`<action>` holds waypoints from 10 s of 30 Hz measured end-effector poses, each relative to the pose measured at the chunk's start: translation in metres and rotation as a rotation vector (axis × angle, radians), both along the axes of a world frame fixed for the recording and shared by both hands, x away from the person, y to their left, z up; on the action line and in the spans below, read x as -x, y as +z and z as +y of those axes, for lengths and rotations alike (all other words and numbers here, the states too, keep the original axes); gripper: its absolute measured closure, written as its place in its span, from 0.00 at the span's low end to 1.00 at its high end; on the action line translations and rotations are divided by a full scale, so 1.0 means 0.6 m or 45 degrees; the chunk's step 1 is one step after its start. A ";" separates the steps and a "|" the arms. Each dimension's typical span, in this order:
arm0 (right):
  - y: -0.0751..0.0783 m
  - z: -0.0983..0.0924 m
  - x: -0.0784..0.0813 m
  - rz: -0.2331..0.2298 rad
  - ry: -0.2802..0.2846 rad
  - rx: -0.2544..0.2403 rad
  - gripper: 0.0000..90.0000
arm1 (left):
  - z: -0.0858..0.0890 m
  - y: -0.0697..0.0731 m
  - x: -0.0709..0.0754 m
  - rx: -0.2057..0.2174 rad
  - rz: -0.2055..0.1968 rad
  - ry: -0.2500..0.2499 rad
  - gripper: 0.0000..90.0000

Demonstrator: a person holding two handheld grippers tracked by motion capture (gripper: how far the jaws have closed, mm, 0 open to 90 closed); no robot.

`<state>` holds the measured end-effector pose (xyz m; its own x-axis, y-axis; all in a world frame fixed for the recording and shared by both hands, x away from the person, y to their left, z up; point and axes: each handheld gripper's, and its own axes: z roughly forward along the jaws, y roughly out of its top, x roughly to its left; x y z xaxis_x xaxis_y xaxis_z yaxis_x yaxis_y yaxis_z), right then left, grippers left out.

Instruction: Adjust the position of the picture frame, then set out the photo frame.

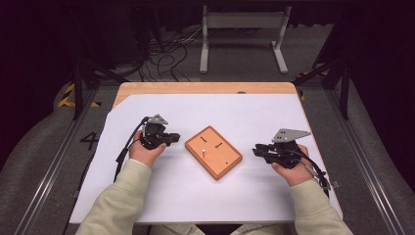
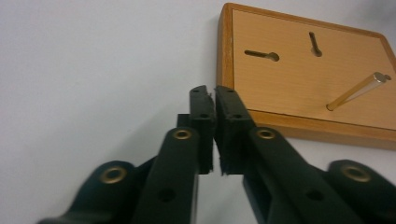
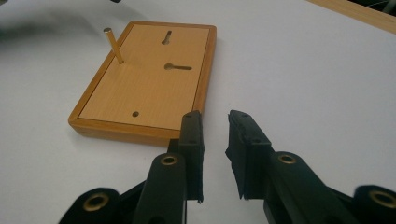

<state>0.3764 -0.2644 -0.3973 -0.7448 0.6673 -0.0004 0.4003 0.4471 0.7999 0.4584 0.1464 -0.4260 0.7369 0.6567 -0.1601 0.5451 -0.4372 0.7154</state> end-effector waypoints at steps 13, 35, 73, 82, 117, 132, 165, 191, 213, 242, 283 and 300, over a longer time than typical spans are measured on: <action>0.003 -0.010 0.027 0.026 0.008 0.001 0.94 | -0.028 -0.026 -0.023 -0.013 0.018 -0.016 0.99; 0.000 -0.012 0.031 0.047 0.018 -0.010 0.96 | -0.034 -0.054 -0.039 0.005 0.070 -0.059 1.00; -0.028 -0.039 0.011 0.203 -0.191 0.131 1.00 | -0.088 -0.036 0.012 -0.064 0.125 -0.361 0.97; -0.052 -0.022 -0.006 0.277 -0.209 0.176 1.00 | -0.068 -0.019 0.020 -0.064 0.075 -0.296 0.92; -0.074 0.089 -0.129 0.259 -0.179 0.185 1.00 | 0.041 -0.033 0.066 -0.036 0.134 -0.097 0.93; -0.039 0.076 -0.109 0.190 -0.116 0.096 0.96 | 0.049 -0.021 0.075 -0.001 0.116 -0.094 0.87; 0.033 0.150 -0.012 0.066 0.269 0.015 0.65 | 0.055 -0.016 0.075 0.022 0.073 -0.054 0.67; -0.038 0.214 -0.034 0.090 0.423 0.144 0.69 | 0.057 -0.019 0.076 0.007 0.076 -0.063 0.66; -0.046 0.229 -0.020 -0.068 0.477 0.268 0.92 | 0.056 -0.021 0.076 0.007 0.076 -0.065 0.66; -0.058 0.234 0.035 -0.343 0.445 0.388 0.93 | 0.020 -0.013 0.044 0.183 0.107 -0.054 0.70; -0.062 0.235 0.044 -0.387 0.433 0.405 0.93 | -0.050 -0.049 -0.027 0.350 0.386 -0.109 0.39; -0.062 0.234 0.045 -0.372 0.434 0.400 0.93 | -0.046 -0.047 -0.027 0.367 0.385 -0.128 0.41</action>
